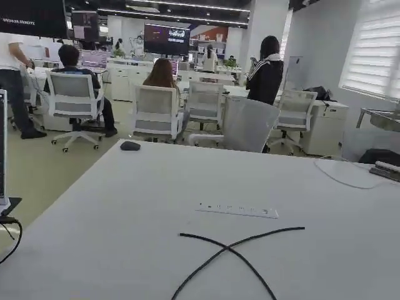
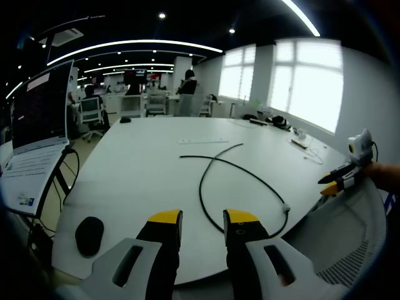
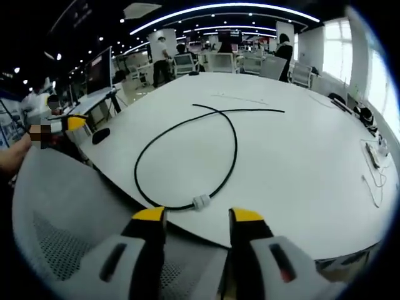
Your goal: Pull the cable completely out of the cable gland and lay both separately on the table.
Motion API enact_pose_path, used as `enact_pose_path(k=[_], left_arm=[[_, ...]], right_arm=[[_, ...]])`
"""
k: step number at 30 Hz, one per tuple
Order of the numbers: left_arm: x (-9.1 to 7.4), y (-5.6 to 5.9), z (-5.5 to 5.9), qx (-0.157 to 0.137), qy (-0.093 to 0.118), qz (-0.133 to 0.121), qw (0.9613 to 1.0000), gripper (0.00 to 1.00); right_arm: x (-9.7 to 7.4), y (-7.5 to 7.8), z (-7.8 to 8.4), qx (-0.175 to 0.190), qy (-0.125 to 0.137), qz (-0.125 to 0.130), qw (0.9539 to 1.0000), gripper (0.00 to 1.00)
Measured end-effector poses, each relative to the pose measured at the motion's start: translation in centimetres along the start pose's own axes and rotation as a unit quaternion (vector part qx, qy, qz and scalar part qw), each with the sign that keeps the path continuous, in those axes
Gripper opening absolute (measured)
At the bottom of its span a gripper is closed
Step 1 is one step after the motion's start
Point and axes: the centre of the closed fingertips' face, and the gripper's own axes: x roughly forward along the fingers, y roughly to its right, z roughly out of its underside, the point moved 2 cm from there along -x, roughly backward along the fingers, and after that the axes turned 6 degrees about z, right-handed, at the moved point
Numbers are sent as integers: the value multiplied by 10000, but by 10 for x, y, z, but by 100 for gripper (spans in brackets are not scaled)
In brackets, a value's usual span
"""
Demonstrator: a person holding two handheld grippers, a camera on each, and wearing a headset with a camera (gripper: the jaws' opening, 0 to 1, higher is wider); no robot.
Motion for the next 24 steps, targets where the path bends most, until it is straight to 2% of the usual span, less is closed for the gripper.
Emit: enact_pose_path(k=[2,4,7,9,11,16,24], left_arm=[[0,-3,3,-1,-16,25,10000,34],[-2,-8,7,-233,-35,-42,9997,40],[-1,-9,6,-303,7,-58,9995,47],[-1,-9,7,-218,-19,-71,9997,46],[-1,-10,8,-257,-49,-89,9996,46],[-2,-12,6,-238,3,-163,9996,46],[-2,-13,7,-207,-21,-208,9996,47]], right_arm=[[1,0,-1,35,19,13,10000,41],[1,-2,-1,37,24,-5,10000,42],[1,0,-1,101,27,29,9999,44],[2,0,0,188,-3,25,9998,46],[2,0,1,217,-14,3,9998,46],[4,1,2,273,-34,-22,9996,47],[5,-1,2,239,-66,-72,9997,48]])
